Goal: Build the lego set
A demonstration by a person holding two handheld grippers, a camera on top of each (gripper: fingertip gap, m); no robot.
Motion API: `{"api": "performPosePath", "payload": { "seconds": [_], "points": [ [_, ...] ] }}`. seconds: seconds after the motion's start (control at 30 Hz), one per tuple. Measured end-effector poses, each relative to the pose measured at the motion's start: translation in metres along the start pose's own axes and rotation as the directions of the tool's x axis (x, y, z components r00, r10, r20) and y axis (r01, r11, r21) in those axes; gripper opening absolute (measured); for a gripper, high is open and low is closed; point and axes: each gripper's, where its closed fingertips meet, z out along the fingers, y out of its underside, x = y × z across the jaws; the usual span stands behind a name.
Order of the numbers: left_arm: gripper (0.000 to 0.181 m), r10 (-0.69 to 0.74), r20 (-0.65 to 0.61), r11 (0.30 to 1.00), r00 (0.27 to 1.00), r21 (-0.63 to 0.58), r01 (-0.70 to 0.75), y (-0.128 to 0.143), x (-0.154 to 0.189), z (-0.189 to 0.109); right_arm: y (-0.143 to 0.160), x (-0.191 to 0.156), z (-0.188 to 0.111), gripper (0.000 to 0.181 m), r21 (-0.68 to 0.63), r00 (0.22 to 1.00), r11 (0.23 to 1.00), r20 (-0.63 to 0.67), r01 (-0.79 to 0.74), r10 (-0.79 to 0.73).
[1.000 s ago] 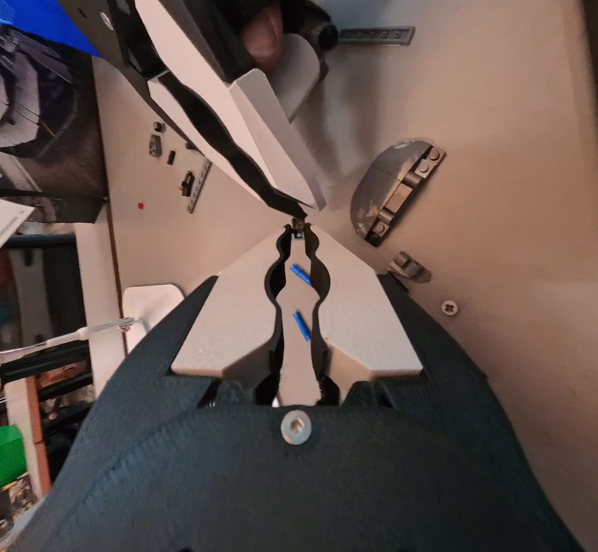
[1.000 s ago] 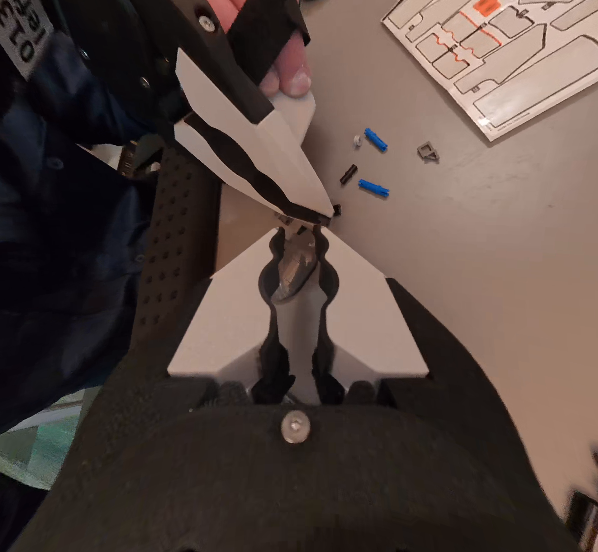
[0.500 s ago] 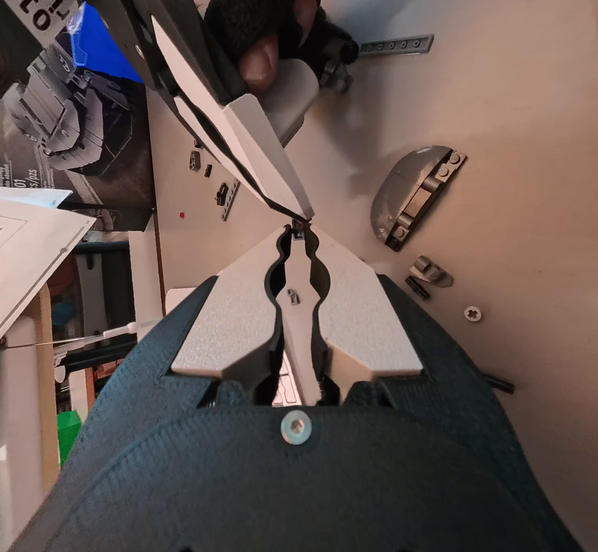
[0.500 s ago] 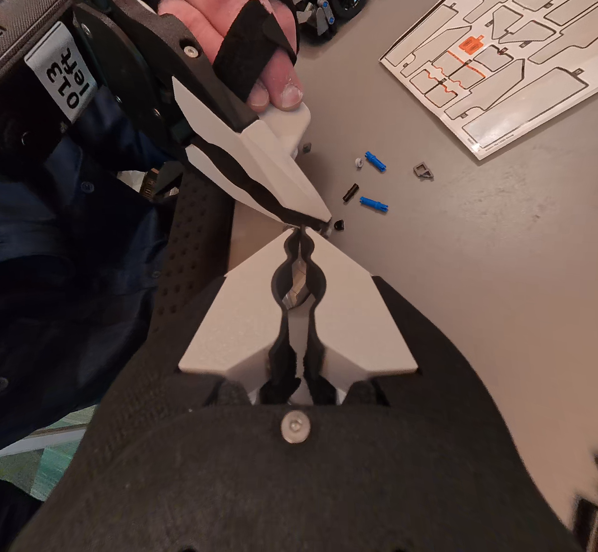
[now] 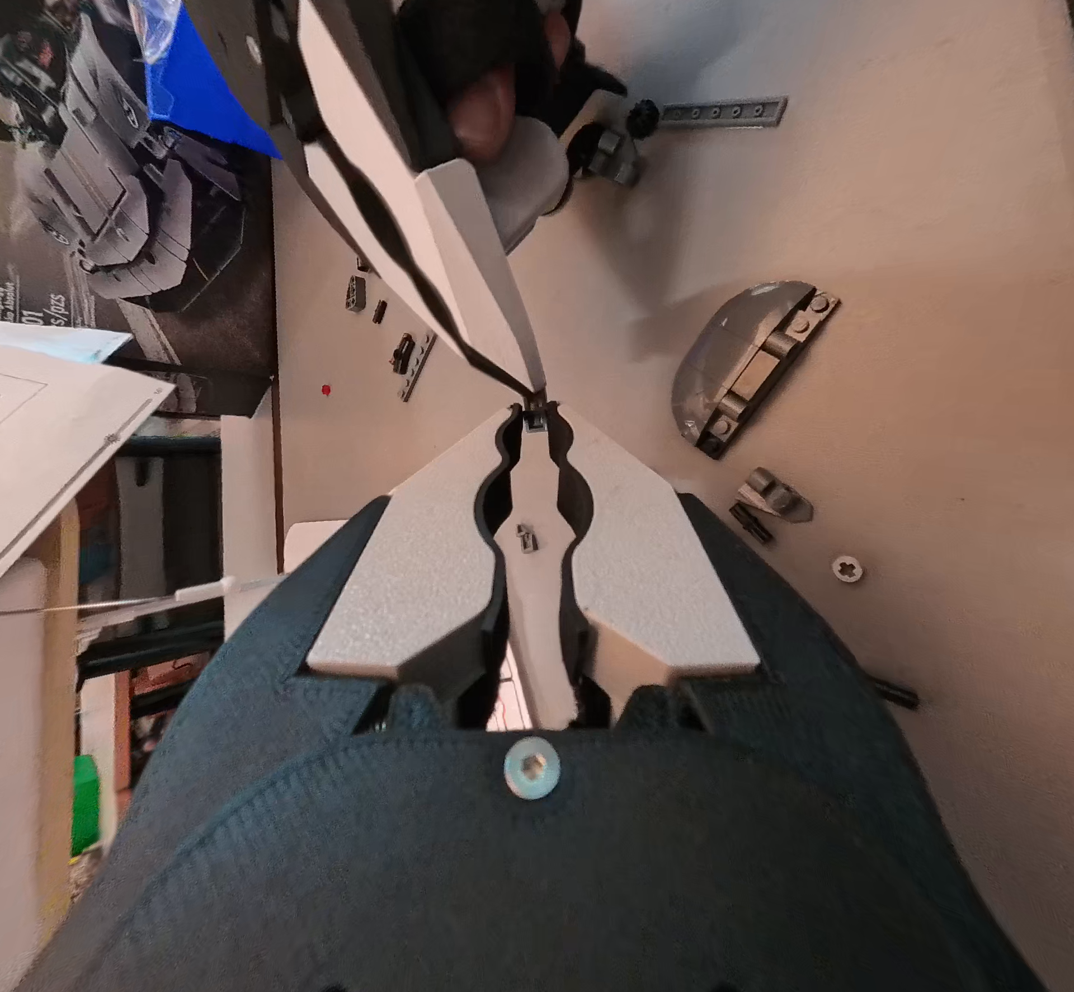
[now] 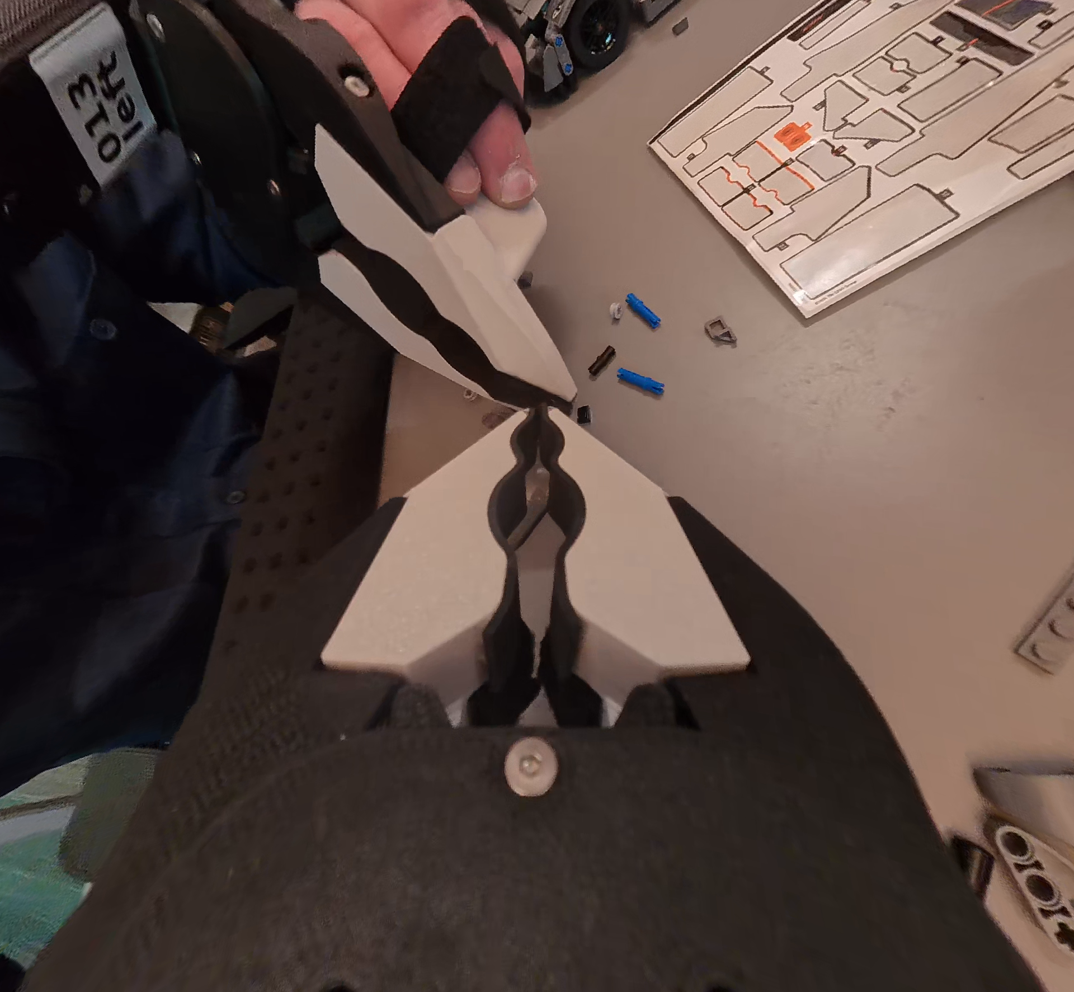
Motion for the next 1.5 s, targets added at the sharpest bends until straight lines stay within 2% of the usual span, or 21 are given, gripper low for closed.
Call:
{"api": "performPosePath", "payload": {
  "seconds": [0.1, 0.27, 0.5, 0.77, 0.9, 0.97, 1.07, 1.27, 1.5],
  "points": [
    [0.006, -0.008, 0.003, 1.000, 1.000, 0.004, 0.008, 0.000, -0.001, -0.001, 0.001, 0.001, 0.001, 0.000, -0.015, 0.999, 1.000, -0.023, 0.024, -0.025],
    [0.006, 0.029, 0.060, 1.000, 0.998, -0.012, -0.028, -0.001, -0.008, -0.003, -0.007, 0.001, -0.005, 0.000, 0.052, 1.000, 0.999, -0.002, -0.014, 0.015],
    [0.005, 0.059, 0.114, 0.998, 0.992, -0.026, -0.056, -0.002, -0.014, -0.004, -0.008, 0.007, -0.007, 0.015, 0.072, 0.995, 0.992, 0.017, -0.104, 0.103],
    [0.005, 0.078, 0.139, 0.997, 0.987, -0.027, -0.075, -0.005, -0.017, -0.006, -0.009, 0.008, -0.008, 0.009, 0.086, 0.994, 0.991, 0.016, -0.106, 0.105],
    [0.005, 0.072, 0.142, 0.997, 0.987, -0.019, -0.070, -0.006, -0.018, -0.007, -0.008, 0.011, -0.009, 0.014, 0.083, 0.993, 0.990, -0.003, -0.114, 0.115],
    [0.005, 0.069, 0.141, 0.998, 0.988, -0.013, -0.067, -0.007, -0.018, -0.007, -0.007, 0.014, -0.008, 0.024, 0.078, 0.994, 0.991, -0.027, -0.107, 0.110],
    [0.005, 0.074, 0.137, 0.997, 0.988, -0.016, -0.072, -0.007, -0.017, -0.006, -0.010, 0.012, -0.009, 0.021, 0.089, 0.995, 0.991, -0.013, -0.102, 0.103],
    [0.005, 0.075, 0.135, 0.997, 0.988, -0.005, -0.075, -0.009, -0.016, -0.007, -0.010, 0.010, -0.009, 0.003, 0.089, 0.997, 0.994, -0.025, -0.069, 0.072],
    [0.007, 0.052, 0.084, 0.999, 0.995, 0.005, -0.053, -0.005, -0.014, -0.007, -0.012, 0.012, -0.011, 0.001, 0.081, 0.997, 0.997, -0.081, -0.012, 0.018]
  ]
}}
